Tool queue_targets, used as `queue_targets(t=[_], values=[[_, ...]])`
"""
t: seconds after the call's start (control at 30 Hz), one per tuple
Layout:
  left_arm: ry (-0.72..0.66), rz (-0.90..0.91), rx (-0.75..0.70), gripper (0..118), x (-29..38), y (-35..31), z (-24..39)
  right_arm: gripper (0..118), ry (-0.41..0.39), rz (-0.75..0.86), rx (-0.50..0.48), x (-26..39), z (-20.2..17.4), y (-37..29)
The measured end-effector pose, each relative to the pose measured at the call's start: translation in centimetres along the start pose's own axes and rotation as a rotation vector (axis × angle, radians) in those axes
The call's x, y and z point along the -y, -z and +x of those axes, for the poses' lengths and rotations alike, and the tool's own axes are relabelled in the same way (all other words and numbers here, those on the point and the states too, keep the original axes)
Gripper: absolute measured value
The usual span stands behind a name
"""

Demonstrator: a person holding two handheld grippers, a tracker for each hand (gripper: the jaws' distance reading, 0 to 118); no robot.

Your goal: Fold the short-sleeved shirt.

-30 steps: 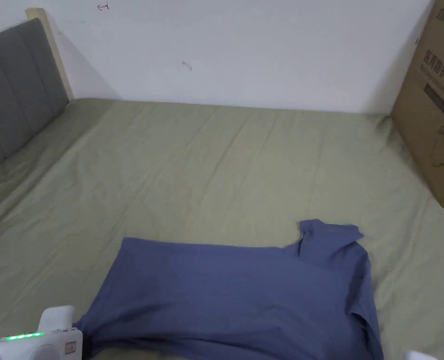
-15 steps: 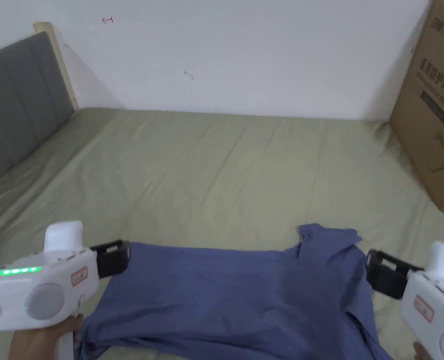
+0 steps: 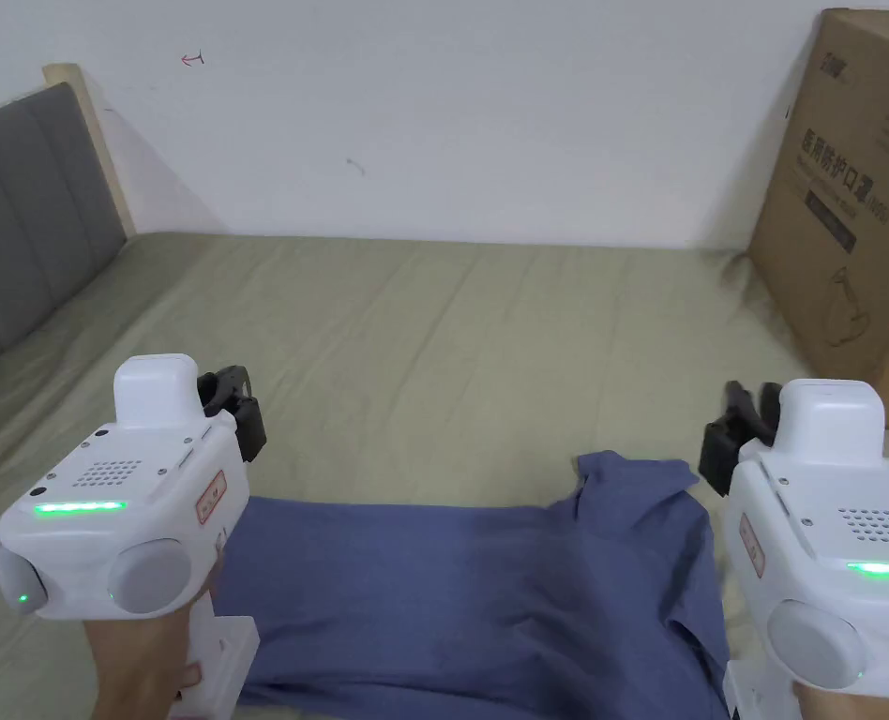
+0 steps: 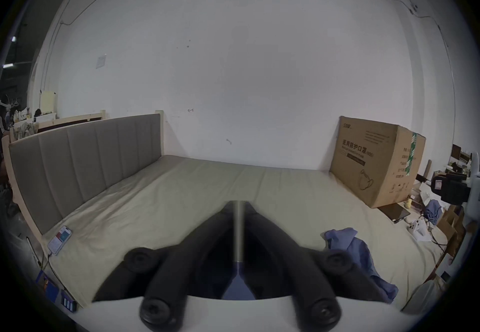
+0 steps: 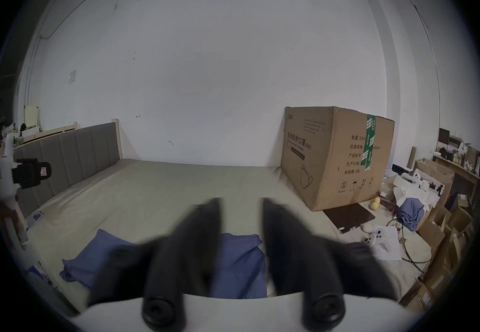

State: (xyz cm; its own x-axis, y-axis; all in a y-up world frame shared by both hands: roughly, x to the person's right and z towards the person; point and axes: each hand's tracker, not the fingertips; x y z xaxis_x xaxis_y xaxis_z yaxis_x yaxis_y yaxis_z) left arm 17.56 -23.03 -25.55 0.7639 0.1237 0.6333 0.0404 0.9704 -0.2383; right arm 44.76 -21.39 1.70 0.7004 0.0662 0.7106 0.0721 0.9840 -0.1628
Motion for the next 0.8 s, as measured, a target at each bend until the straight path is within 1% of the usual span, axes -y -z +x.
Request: queue_targets(t=[0.03, 0.07, 0.13, 0.2, 0.27, 0.37, 0.43, 0.53, 0.67, 0.7, 0.73, 0.8], values=[[-0.001, -0.001, 0.006, 0, 0.1, -0.1, 0.1, 0, 0.002, 0.003, 0.002, 0.0, -0.1, 0.0], [-0.006, -0.017, 0.036, 0, 0.1, 0.0, 0.2, 0, 0.006, 0.006, 0.006, 0.1, -0.2, 0.0], [-0.010, -0.018, 0.023, 0, 0.3, 0.3, 0.2, 0, 0.000, -0.017, -0.007, -0.1, -0.3, 0.4], [-0.003, -0.040, 0.030, 0, 0.3, 0.7, 0.2, 0, 0.001, -0.009, 0.007, 0.1, -0.4, 0.7], [0.004, -0.064, 0.029, 0, 0.4, 1.3, -0.1, 0, 0.005, -0.016, 0.001, 0.0, -0.3, 0.9], [0.028, -0.157, 0.029, 0, 0.6, 3.0, -0.9, 0, -0.003, -0.023, -0.002, 0.0, -0.4, 1.6], [0.029, -0.263, 0.021, 0, 0.7, 5.0, -1.7, 0, -0.006, -0.028, -0.002, 0.1, -0.3, 2.1], [-0.003, -0.382, 0.051, 0, 1.3, 8.1, -3.3, 0, -0.004, -0.041, -0.005, 0.2, -0.4, 3.2], [0.010, -0.517, 0.033, 0, 3.1, 13.1, -5.6, 0, -0.036, -0.077, -0.007, 0.7, -0.7, 5.6], [0.008, -0.537, 0.018, 2, 3.6, 14.4, -6.2, 0, -0.037, -0.088, -0.007, 0.9, -0.8, 6.3], [0.004, -0.588, 0.022, 24, 4.1, 15.9, -6.8, 0, -0.039, -0.096, -0.005, 1.1, -0.9, 6.9], [-0.033, -0.690, 0.029, 88, 5.5, 18.6, -8.1, 0, -0.040, -0.115, -0.001, 1.7, -1.0, 8.1]])
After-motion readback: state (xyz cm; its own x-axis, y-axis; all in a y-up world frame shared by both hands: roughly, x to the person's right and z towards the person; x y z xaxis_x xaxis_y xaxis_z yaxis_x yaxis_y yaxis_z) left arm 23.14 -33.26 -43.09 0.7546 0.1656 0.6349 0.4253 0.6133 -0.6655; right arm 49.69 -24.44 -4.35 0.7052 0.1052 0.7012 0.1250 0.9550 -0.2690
